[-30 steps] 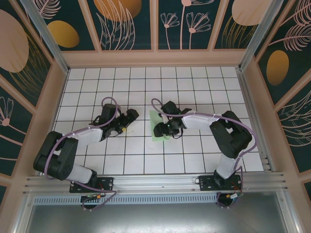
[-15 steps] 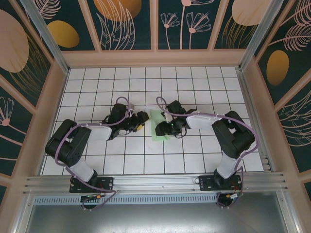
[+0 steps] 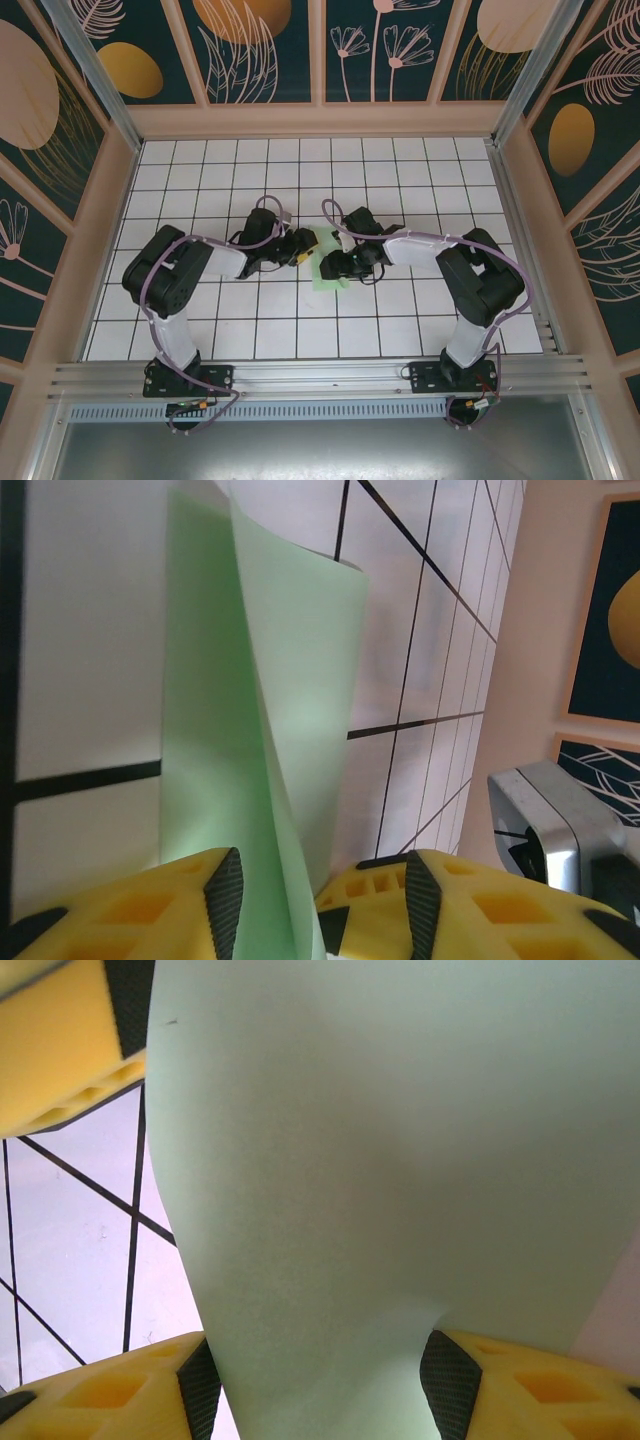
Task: Fold a paper plane with a square sheet of paper (pick it up from the middle)
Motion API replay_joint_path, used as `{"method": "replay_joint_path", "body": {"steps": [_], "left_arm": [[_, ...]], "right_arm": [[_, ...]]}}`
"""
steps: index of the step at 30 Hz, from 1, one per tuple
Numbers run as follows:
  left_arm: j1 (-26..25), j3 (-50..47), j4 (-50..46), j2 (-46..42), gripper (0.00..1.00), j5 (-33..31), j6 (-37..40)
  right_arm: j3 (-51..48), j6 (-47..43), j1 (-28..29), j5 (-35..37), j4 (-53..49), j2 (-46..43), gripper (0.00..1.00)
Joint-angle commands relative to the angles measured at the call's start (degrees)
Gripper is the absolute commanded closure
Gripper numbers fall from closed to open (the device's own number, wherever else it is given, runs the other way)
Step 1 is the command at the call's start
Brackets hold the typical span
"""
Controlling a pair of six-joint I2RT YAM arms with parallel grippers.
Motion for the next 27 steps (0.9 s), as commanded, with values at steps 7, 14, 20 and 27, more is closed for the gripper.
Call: {"method": "replay_joint_path", "body": {"steps": [7,14,20,27], "left_arm": [[-0.59,2.39,4.47,4.06,0.56,3.81,-0.80],[-0.78,3.16,2.14,5.32,0.69,4.11,2.24],[-0.60,3.66,-0.69,5.28,0.79,3.67,5.63],[-0.60,3.97,-6.29,3.95,0.93,2.92,12.07]], "right_arm": [[-2.06,-1.18,-0.58,1.01,-1.74,2.98,0.38],[-0.98,-0.23,-0.80,-2.75,0.68,-1.12,0.33],[-1.59,4.07,-3.06,-4.15,5.88,-9.27,0.31],[-2.92,8.12,-5.85,-1.66,7.73,-12.26,0.36]]}}
